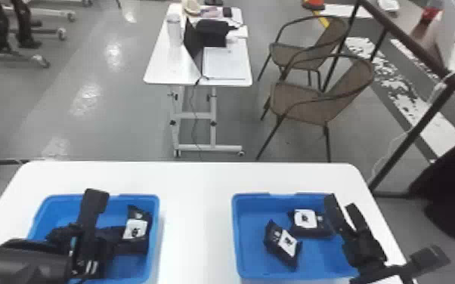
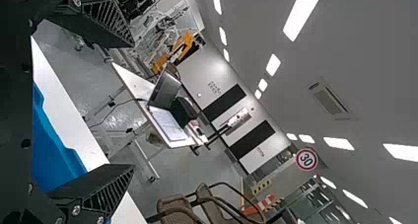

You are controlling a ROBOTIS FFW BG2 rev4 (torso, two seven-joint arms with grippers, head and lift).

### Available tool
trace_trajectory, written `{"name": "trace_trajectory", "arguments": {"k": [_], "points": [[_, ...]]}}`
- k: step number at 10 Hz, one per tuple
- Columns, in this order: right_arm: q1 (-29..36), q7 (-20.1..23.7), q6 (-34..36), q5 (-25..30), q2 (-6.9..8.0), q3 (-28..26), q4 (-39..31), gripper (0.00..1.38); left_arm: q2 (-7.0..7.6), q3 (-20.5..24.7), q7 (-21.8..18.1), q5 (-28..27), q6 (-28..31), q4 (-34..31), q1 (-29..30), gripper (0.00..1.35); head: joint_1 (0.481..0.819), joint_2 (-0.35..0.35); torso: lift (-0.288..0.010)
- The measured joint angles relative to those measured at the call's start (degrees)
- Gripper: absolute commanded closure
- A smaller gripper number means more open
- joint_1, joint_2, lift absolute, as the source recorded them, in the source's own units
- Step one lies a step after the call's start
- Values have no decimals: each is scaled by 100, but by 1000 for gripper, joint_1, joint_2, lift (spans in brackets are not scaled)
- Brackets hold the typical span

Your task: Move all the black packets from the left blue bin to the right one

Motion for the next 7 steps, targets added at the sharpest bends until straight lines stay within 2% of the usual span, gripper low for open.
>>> {"name": "trace_trajectory", "arguments": {"k": [1,3,4,5,7], "points": [[0,7,2,0,0,0,5,148,-14,10,0,16,59,5,0,845,695,-101,0],[4,8,16,0,0,0,1,148,57,25,-39,171,12,8,31,998,695,-96,0],[4,8,30,0,0,0,-1,148,138,-25,-142,293,-7,-21,40,1024,695,-97,0],[4,8,34,0,0,0,-2,148,232,-124,-193,344,62,-70,36,1144,695,-96,0],[-7,14,49,-1,0,2,4,148,313,-245,-406,245,176,-99,11,1165,695,-96,0]]}}
